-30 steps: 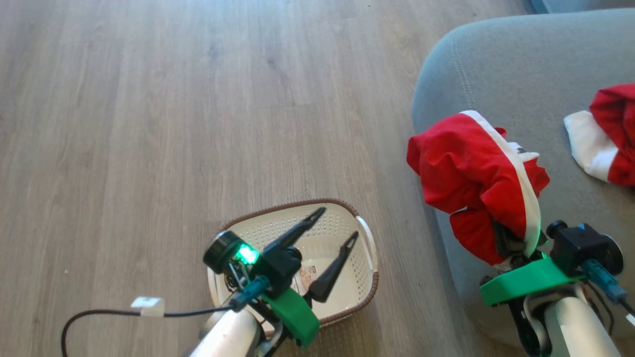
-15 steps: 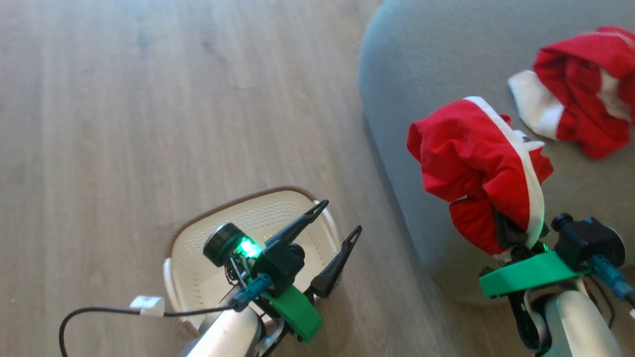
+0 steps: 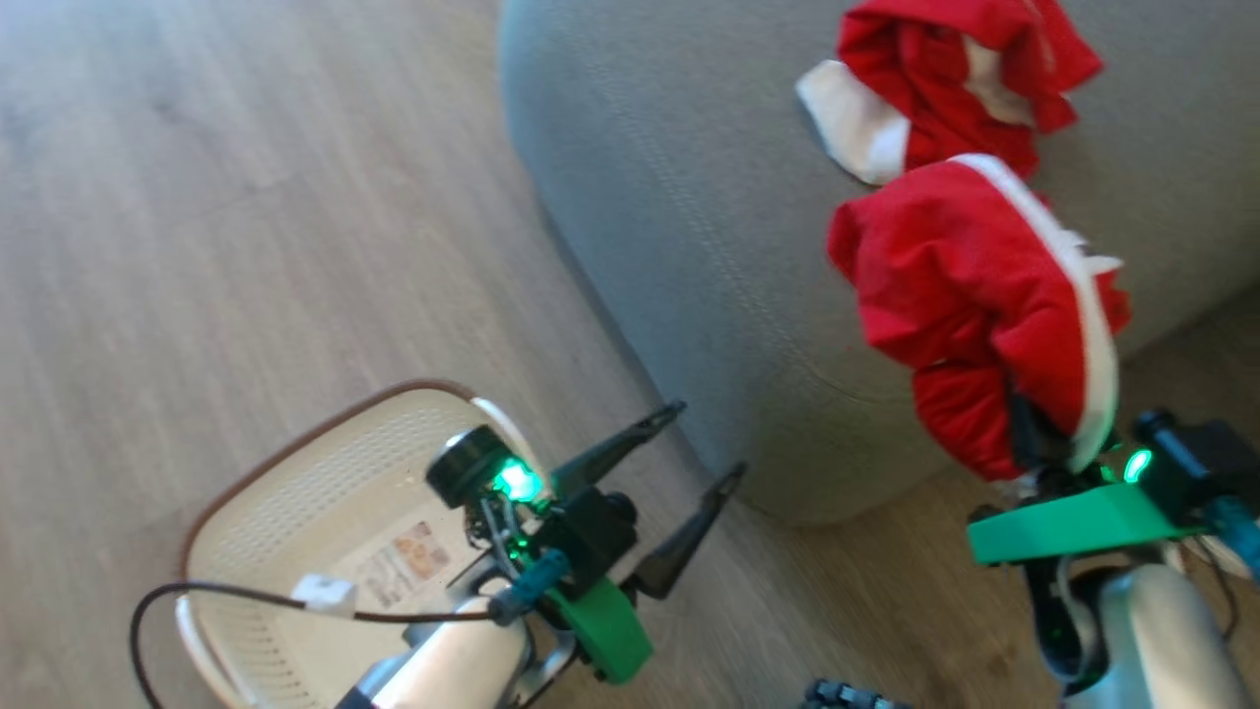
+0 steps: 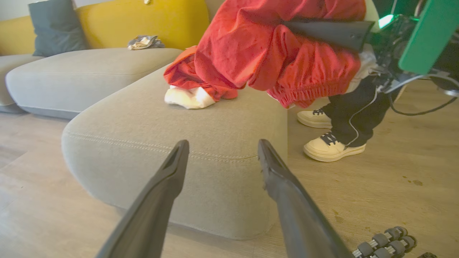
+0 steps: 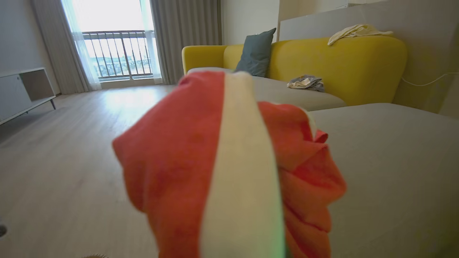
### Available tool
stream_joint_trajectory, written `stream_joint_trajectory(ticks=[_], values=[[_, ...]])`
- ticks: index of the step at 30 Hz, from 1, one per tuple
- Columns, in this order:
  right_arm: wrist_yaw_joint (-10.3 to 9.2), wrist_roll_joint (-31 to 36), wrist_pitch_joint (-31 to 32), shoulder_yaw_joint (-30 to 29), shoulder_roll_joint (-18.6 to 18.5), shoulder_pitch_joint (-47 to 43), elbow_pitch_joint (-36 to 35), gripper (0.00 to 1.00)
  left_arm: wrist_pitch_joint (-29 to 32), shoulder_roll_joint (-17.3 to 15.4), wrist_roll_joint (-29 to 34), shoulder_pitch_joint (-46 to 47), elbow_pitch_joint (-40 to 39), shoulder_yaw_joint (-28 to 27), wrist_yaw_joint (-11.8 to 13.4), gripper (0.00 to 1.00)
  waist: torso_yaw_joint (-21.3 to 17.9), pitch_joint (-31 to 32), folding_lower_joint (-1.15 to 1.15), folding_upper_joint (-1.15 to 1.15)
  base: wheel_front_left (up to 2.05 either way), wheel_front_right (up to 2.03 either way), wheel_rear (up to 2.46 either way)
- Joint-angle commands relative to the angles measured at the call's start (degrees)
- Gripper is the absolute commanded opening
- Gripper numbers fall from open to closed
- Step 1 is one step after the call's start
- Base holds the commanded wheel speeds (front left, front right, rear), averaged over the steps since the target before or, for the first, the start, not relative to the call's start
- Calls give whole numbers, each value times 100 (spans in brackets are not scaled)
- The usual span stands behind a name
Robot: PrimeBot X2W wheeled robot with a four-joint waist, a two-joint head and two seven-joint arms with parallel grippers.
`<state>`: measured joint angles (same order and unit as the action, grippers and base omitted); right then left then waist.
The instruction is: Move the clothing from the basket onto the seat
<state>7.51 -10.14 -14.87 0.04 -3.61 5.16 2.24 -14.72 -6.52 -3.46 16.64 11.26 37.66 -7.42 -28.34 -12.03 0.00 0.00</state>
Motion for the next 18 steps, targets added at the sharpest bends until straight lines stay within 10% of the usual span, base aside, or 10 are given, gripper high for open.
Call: stream_joint_trajectory(ticks=[1,18], values=[[-2,-28,-13,2,8,55,-261,0,-28,-50,10,293,-211,-39,-6,100,-197,-181,0,0,0,0,0],[-2,-233,-13,-615,72,-177,-591,0,-28,-192,-251,646,-91,554,-6,100,-278,-381,0,0,0,0,0]])
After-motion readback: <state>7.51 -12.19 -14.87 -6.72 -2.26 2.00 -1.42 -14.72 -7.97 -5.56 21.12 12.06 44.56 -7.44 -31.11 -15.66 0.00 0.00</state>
